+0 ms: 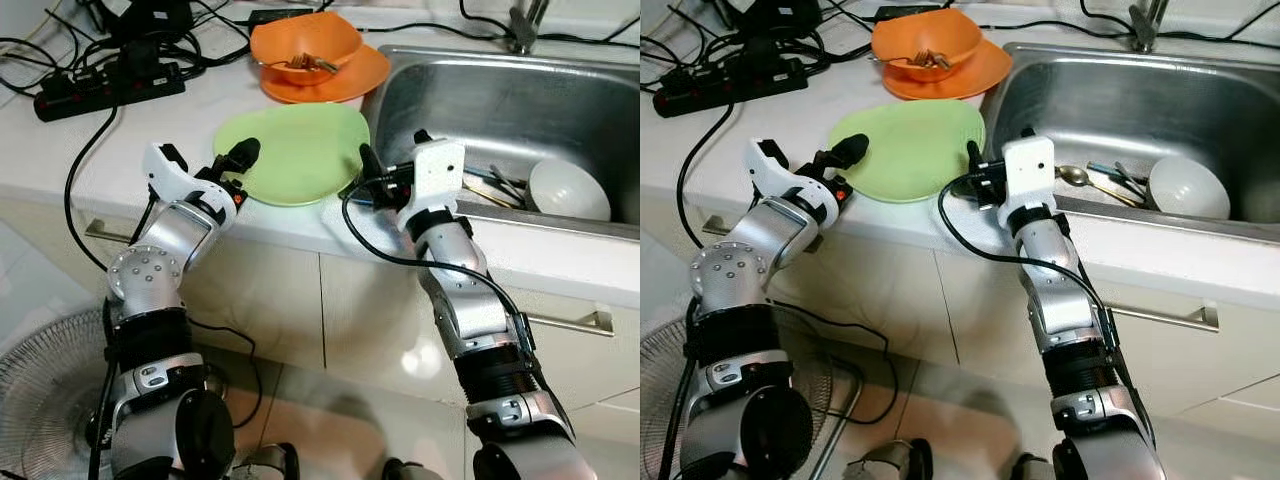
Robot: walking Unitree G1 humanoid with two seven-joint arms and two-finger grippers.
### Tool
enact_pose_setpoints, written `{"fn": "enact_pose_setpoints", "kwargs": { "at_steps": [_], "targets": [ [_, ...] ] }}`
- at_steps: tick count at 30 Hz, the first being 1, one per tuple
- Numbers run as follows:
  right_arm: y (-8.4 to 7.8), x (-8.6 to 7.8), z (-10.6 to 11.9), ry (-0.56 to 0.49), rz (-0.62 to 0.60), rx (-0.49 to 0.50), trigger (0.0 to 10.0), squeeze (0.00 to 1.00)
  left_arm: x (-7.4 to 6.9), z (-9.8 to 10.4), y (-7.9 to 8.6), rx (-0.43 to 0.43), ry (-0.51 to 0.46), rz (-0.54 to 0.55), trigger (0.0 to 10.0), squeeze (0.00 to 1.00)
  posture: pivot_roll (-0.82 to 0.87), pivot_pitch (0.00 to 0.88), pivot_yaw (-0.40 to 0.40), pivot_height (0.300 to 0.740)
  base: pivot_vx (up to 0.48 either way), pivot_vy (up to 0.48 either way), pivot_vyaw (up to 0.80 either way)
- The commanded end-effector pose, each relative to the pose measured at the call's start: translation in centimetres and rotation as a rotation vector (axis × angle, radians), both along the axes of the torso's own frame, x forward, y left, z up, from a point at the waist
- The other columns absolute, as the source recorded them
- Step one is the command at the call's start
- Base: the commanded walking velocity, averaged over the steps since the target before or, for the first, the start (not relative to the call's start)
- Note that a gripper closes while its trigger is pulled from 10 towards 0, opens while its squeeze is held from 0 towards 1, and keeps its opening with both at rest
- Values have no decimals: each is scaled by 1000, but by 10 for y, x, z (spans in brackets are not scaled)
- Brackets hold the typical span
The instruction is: Kitchen organization
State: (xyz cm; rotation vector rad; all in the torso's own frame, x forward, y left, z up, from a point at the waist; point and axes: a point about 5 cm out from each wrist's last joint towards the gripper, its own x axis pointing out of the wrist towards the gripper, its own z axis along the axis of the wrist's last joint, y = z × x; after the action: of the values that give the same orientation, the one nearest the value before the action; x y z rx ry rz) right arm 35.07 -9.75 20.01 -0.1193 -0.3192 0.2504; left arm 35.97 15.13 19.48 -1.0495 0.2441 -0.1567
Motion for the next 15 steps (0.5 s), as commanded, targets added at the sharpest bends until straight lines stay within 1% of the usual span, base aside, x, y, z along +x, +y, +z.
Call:
{"fn": "enact_pose_setpoints", "kwargs": {
  "at_steps": [1, 5, 9, 13, 15],
  "targets": [
    [1, 2, 2, 8, 15, -14, 10000, 0, -14, -68, -19, -5, 297, -80, 10000, 0, 28, 132, 17, 740, 0, 0, 0],
    [-5, 4, 3, 7, 7, -23, 10000, 0, -19, -71, -28, -7, 317, -114, 10000, 0, 34, 116, 10, 740, 0, 0, 0],
    [-6, 7, 4, 7, -2, -32, 10000, 0, -18, -73, -34, -2, 312, -145, 10000, 0, 17, 106, 9, 740, 0, 0, 0],
    [-7, 8, 6, 4, -3, -33, 10000, 0, -18, -78, -40, -4, 332, -163, 10000, 0, 22, 92, 4, 740, 0, 0, 0],
    [-7, 9, 5, 3, -2, -37, 10000, 0, -19, -81, -43, -1, 353, -168, 10000, 0, 28, 89, 16, 740, 0, 0, 0]
  ]
}}
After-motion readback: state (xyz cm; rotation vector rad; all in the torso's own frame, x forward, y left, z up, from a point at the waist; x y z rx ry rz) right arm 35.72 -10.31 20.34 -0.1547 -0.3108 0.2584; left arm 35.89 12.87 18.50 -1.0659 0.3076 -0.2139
